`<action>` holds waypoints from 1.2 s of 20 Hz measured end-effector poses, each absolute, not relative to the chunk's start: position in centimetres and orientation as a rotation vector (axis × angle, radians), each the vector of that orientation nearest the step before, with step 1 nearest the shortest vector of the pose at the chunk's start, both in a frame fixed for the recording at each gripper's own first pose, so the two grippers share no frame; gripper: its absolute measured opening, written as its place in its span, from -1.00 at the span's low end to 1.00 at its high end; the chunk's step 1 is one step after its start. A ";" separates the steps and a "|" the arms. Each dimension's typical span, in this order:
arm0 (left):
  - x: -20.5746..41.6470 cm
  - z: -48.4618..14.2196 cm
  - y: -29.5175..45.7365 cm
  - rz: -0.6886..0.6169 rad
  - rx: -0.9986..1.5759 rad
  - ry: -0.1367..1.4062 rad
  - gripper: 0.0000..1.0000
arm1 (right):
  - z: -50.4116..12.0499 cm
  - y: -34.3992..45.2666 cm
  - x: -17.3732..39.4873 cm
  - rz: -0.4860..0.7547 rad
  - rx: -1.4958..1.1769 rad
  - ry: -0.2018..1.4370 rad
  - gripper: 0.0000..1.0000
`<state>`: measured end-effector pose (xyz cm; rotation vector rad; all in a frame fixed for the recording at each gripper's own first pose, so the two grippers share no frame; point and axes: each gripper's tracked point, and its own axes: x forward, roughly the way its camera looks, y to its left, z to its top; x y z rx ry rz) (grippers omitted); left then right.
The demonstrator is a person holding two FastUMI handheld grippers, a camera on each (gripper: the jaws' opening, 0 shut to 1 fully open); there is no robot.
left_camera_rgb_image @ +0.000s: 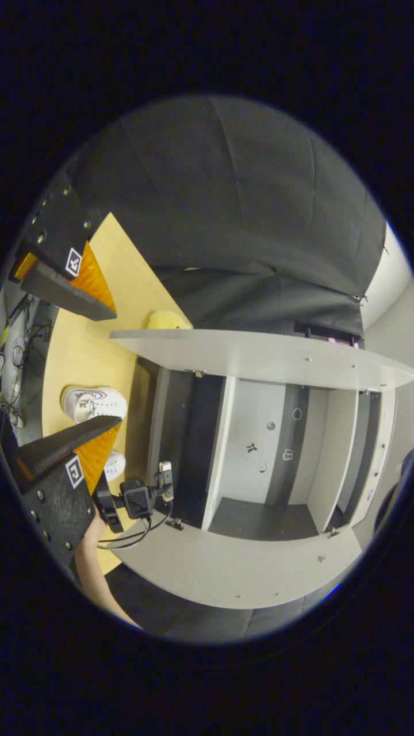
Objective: Grab one shoe with the right hand and put it into the shoe cabinet, grab the other shoe with the left hand and put it into the shoe cabinet; then close the right door with the right hand and the left door with the left hand.
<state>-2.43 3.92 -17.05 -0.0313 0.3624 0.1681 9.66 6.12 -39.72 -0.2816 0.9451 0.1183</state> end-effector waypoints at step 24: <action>-2.9 -11.9 -0.3 -0.054 0.107 0.257 0.91 | -33.5 3.9 3.9 0.152 -0.089 0.915 -0.95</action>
